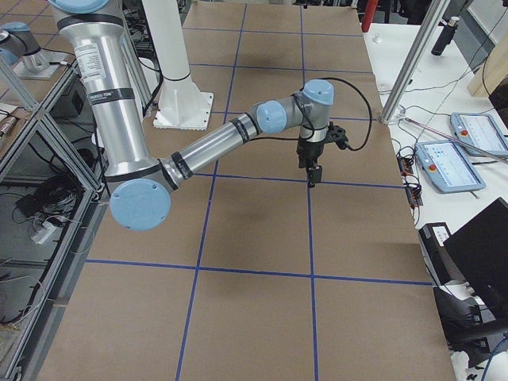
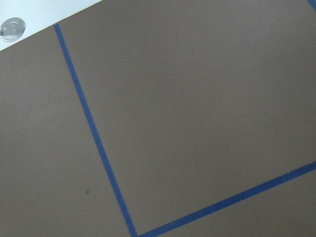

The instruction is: Place and press bell with both arms

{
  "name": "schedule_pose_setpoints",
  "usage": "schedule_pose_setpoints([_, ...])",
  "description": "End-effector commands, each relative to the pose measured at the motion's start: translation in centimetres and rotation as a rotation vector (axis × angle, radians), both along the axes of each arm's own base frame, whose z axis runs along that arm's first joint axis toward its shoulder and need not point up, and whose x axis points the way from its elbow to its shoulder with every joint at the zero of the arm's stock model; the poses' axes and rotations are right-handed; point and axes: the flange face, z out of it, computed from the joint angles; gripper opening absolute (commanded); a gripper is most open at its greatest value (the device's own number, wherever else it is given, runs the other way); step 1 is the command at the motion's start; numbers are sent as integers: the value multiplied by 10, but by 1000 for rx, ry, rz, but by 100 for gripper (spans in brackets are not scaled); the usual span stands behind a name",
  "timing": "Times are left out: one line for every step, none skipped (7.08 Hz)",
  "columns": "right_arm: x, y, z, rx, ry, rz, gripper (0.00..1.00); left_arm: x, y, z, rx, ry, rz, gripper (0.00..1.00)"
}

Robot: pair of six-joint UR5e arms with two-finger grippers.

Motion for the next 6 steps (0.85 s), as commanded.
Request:
schedule_pose_setpoints([65, 27, 75, -70, 9, -7, 100, -31, 24, 22, -33, -34, 68, 100])
schedule_pose_setpoints([81, 39, 102, -129, 8, 26, 100, -33, 49, 51, -70, -46, 87, 100])
schedule_pose_setpoints([87, 39, 125, -174, 12, 36, 100, -34, 51, 52, -84, -38, 76, 100])
schedule_pose_setpoints([92, 42, 141, -208, 12, 44, 100, -35, 53, 54, -100, -35, 63, 100])
schedule_pose_setpoints([94, 50, 150, -213, 12, 46, 100, -34, 55, 51, -133, -17, 16, 100])
schedule_pose_setpoints([94, 66, 166, -205, -26, 49, 100, -30, 57, 43, -140, 36, 23, 100])
